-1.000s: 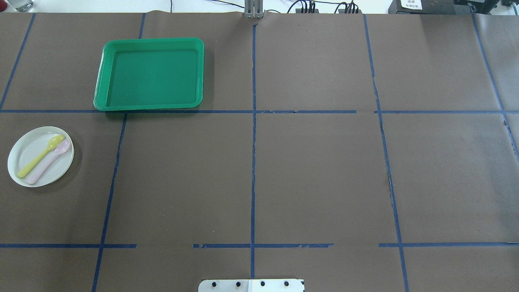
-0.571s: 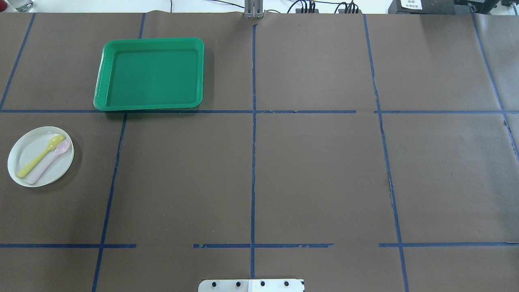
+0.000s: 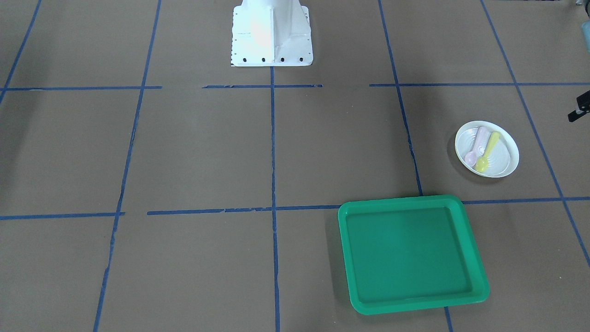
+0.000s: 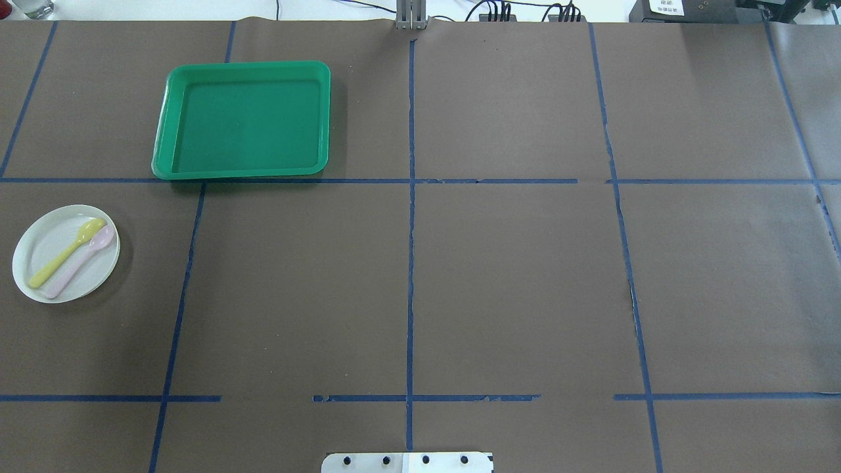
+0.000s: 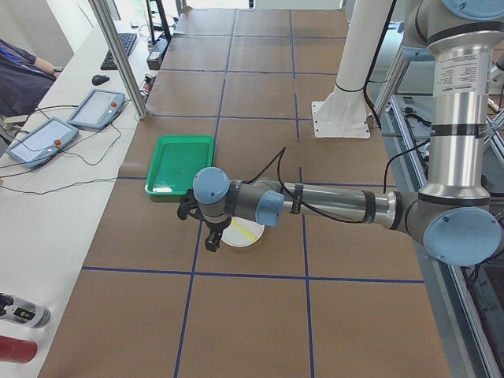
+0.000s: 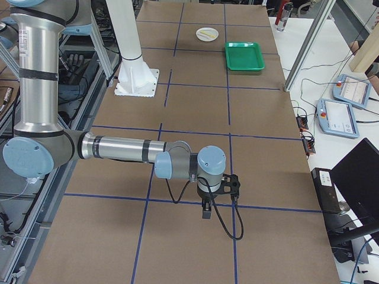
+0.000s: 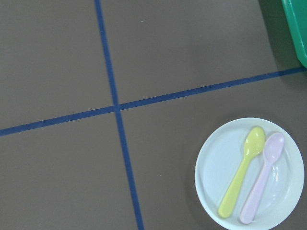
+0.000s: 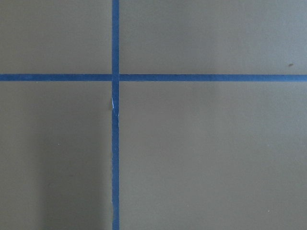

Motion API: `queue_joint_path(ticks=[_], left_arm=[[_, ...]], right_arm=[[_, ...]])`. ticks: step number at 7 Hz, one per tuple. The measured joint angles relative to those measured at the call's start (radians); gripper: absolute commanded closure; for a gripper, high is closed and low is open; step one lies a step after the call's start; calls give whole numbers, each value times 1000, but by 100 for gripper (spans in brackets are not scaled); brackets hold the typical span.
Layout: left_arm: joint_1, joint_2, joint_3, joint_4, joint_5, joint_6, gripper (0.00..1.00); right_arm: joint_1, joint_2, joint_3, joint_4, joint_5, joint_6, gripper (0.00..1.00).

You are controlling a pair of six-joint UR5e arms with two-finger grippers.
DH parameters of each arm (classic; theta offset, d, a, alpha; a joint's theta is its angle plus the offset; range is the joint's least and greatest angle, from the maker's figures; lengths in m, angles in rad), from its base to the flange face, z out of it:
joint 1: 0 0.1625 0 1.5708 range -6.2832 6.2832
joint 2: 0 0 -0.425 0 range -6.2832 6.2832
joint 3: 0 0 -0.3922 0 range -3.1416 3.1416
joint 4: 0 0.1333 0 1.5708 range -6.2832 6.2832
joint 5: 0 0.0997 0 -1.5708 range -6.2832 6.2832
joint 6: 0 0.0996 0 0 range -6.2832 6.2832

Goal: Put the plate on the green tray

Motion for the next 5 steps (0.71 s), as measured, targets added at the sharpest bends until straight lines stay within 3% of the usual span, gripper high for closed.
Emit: queue_joint_path(ticks=[3, 5], left_arm=[[167, -1, 127, -320, 127, -332, 0], [231, -5, 233, -447, 182, -431, 0]], right_arm=[[0, 0, 1, 0, 1, 0, 0], [0, 0, 1, 0, 1, 0, 0]])
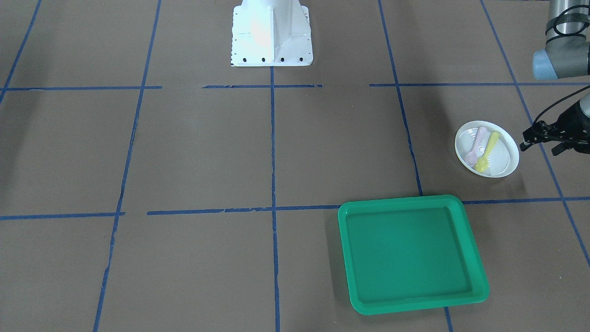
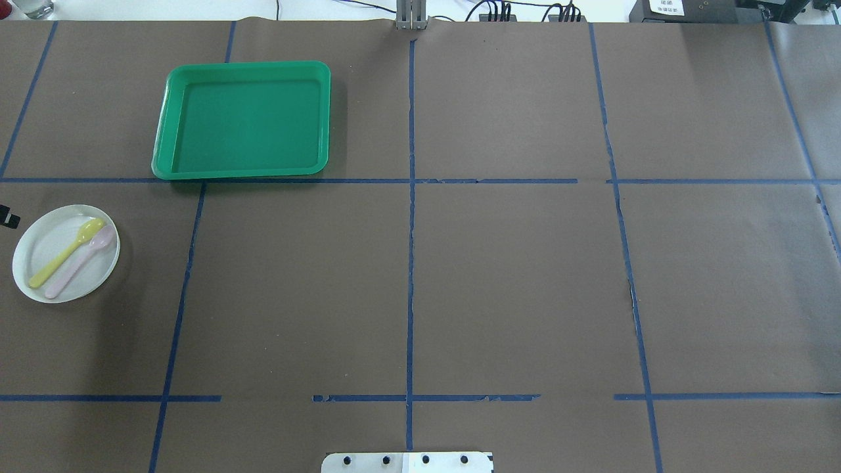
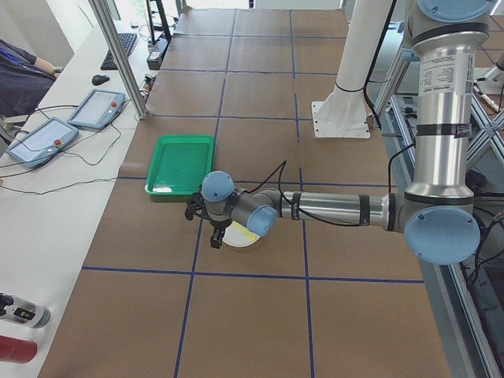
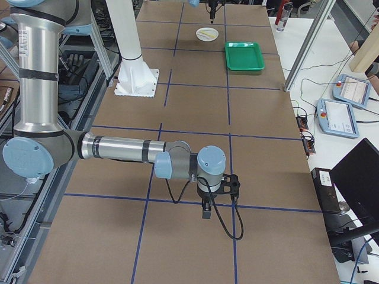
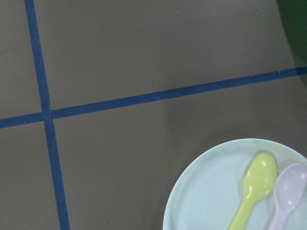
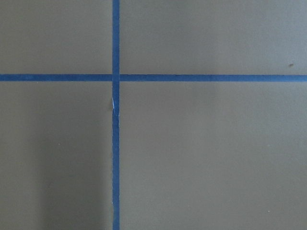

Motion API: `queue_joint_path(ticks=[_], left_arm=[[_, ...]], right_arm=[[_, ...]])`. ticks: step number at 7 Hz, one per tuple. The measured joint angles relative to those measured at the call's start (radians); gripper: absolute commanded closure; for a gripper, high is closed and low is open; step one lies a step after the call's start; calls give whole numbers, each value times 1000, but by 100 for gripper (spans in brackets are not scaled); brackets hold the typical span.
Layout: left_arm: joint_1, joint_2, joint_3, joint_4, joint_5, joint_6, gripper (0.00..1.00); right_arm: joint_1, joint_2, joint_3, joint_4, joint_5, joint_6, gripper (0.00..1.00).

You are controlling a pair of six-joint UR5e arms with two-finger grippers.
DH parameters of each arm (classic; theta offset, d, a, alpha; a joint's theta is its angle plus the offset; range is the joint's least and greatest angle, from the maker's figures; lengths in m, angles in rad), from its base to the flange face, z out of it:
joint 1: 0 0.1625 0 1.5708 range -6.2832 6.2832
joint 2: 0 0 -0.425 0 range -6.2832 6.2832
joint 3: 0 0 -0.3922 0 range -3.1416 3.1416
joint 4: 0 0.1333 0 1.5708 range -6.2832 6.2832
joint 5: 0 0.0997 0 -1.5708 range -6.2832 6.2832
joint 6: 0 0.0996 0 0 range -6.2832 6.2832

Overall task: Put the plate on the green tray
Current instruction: 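Reach the left gripper down to the white plate's rim and grasp it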

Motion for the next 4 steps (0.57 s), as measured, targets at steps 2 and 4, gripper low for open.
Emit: queue_joint_path(ticks=[2, 4], left_arm=[[45, -10, 65, -64, 13, -53, 0], [73, -28, 93, -75, 14, -66, 42]], right_arm=[[0, 0, 0, 0, 0, 0, 0], [0, 0, 0, 0, 0, 0, 0]])
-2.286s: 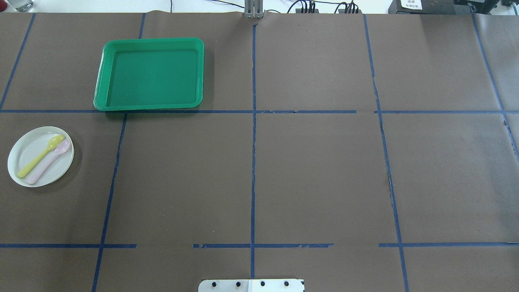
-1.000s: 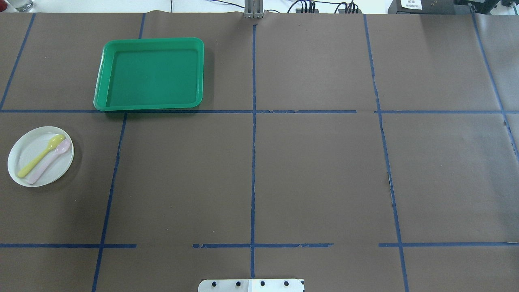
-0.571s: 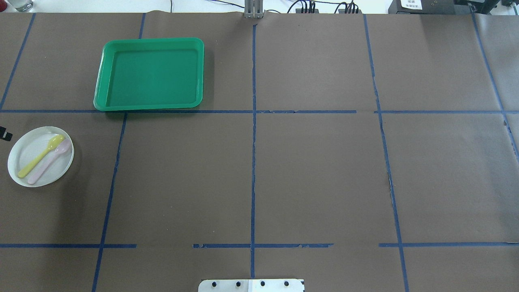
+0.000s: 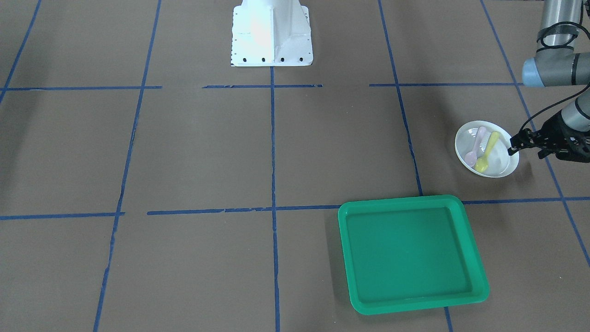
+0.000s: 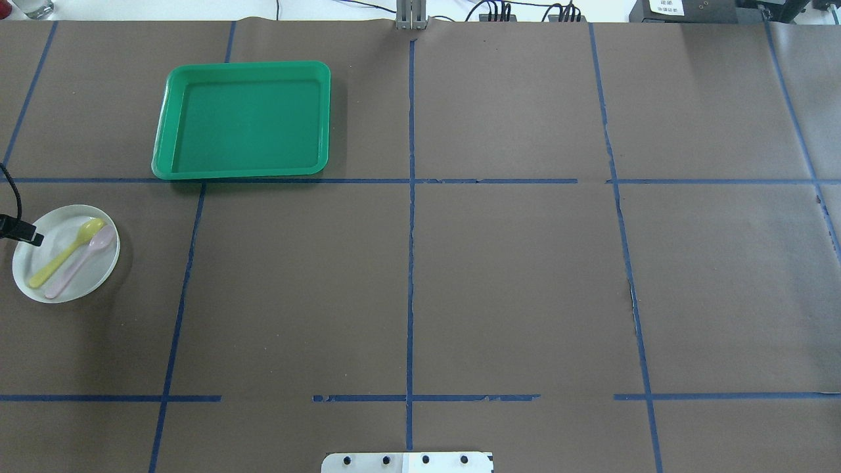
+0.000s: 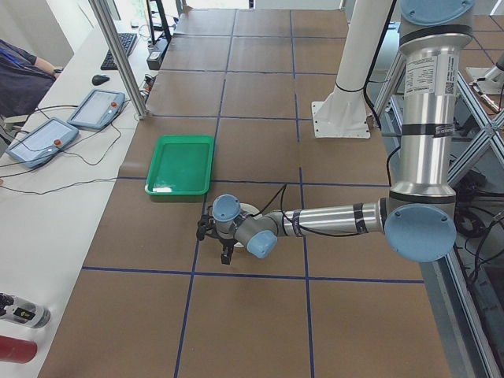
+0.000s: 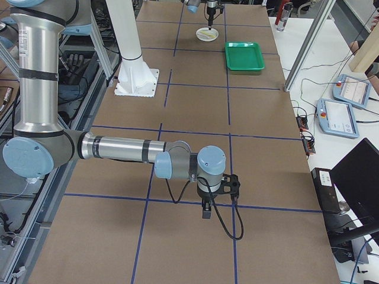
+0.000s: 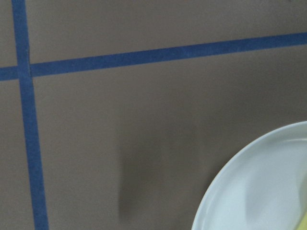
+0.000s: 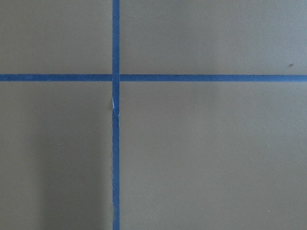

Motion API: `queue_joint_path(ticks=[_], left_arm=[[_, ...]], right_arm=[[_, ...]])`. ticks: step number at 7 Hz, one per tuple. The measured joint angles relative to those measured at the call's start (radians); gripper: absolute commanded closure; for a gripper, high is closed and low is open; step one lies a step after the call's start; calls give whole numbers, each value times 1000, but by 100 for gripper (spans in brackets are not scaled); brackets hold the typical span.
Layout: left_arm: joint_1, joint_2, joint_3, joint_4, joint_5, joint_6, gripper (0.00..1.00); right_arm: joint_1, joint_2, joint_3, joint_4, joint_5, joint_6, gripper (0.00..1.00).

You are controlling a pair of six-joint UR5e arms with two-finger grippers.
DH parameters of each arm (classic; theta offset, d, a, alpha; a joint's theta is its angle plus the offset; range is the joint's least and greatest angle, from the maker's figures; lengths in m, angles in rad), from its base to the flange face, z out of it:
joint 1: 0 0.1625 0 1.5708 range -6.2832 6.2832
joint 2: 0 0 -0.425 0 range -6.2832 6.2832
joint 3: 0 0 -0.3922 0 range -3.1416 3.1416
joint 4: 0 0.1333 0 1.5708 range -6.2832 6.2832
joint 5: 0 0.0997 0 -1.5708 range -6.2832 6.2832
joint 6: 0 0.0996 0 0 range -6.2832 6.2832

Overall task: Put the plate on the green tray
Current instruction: 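Reach the left gripper down to the white plate's rim and grasp it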

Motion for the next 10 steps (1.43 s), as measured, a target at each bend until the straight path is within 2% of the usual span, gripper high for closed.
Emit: queue_joint_path(ticks=[2, 3, 4, 7, 8, 10], left_arm=[[5, -5, 5, -2, -1, 2, 70], [5, -6, 5, -2, -1, 4, 90], [5, -6, 3, -3, -3, 5, 100], [4, -2, -9, -3, -16, 11, 100], [0, 6, -23, 1, -67, 25, 100], [-65, 9, -36, 23, -268, 70, 100]], right_arm=[[0, 0, 0, 0, 0, 0, 0], [0, 0, 0, 0, 0, 0, 0], [0, 0, 0, 0, 0, 0, 0], [0, 0, 0, 0, 0, 0, 0], [0, 0, 0, 0, -1, 0, 0], [0, 0, 0, 0, 0, 0, 0]])
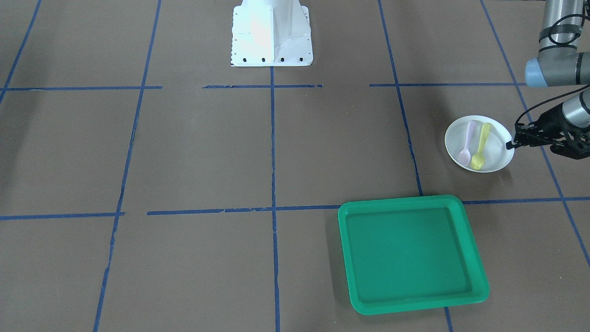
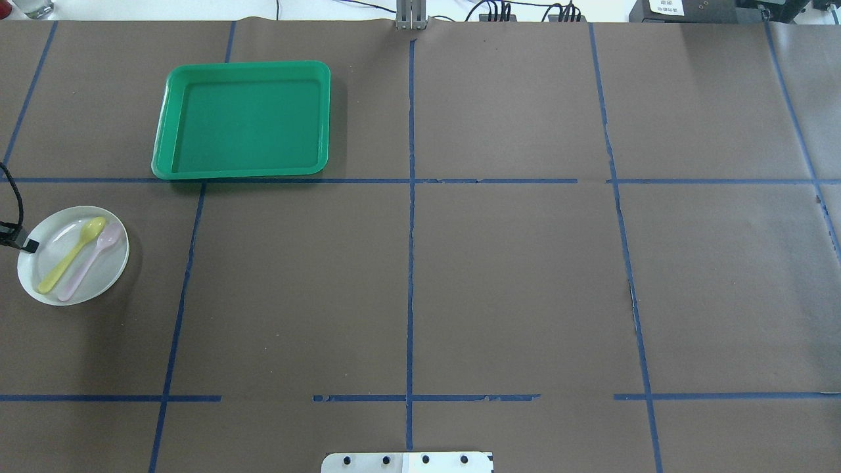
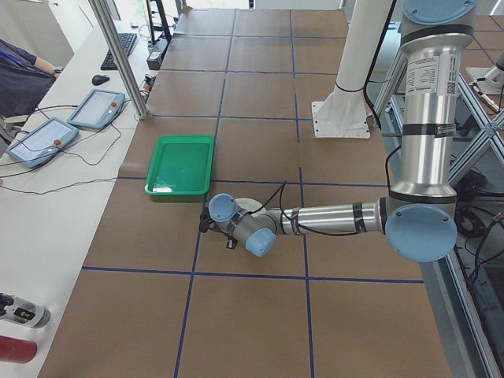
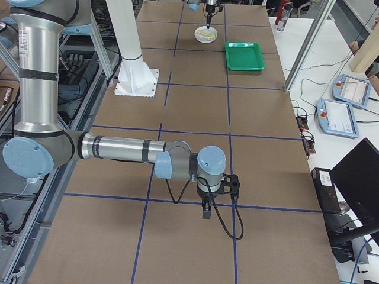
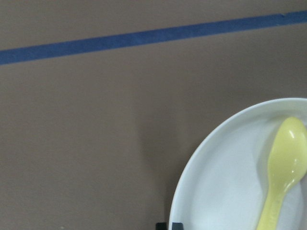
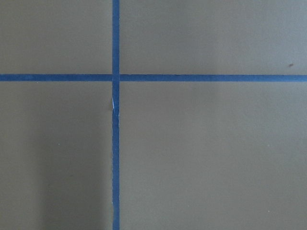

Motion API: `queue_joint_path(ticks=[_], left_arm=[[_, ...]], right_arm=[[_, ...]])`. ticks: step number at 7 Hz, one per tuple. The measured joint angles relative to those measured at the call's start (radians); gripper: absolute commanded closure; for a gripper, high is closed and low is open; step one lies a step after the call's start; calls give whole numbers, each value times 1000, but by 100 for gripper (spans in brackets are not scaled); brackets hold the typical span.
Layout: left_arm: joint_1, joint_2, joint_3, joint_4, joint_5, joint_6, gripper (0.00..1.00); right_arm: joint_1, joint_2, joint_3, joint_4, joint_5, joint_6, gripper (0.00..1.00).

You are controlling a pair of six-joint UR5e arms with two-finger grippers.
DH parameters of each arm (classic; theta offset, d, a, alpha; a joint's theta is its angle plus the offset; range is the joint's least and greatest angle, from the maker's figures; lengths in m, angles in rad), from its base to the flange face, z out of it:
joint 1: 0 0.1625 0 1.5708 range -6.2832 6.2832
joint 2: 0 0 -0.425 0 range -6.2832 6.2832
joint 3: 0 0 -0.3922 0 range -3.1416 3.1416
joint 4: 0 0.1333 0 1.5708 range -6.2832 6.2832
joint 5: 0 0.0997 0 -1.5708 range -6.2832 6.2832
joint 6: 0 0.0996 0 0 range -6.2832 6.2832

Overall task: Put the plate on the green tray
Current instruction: 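Lift the white plate with spoons and carry it toward the green tray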

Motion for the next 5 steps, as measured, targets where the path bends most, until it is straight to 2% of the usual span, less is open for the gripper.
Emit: queue_joint_path(ticks=[2, 4, 5], left_arm=[[-47, -1, -4, 25, -147, 9, 100], [-100, -38, -27, 112, -189, -22, 100], [-110, -106, -31, 167, -173, -94, 100]], right_arm=[[0, 0, 0, 0, 0, 0, 0], [0, 0, 0, 1, 0, 0, 0], [0, 0, 0, 0, 0, 0, 0]])
